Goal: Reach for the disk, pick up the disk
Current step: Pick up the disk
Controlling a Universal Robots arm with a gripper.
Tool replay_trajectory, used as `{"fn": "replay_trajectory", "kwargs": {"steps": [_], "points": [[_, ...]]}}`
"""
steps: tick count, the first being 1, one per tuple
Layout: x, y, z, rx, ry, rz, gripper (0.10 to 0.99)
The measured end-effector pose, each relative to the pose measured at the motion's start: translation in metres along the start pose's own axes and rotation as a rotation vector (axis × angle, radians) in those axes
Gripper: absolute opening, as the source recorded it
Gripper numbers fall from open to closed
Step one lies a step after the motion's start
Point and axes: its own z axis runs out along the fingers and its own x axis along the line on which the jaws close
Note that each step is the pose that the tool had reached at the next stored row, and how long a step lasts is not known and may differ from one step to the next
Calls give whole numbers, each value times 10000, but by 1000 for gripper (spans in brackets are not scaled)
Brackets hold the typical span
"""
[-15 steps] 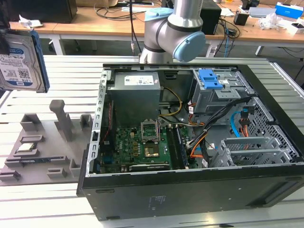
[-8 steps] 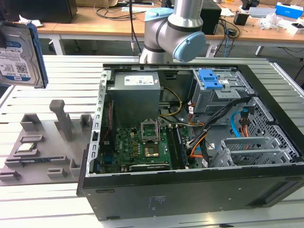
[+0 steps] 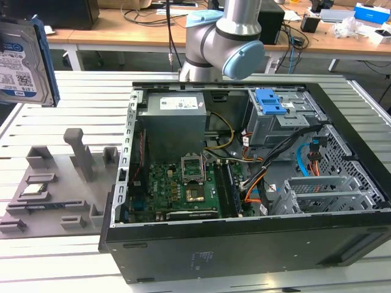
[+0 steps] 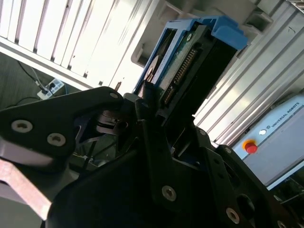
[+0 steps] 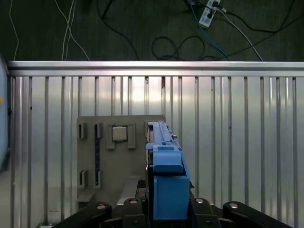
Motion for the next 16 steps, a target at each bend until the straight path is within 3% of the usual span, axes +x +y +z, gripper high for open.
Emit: {"fn": "replay_trajectory", "kwargs": {"steps": [16], "points": [[2,-16,-274,-9,0,0,365]]}}
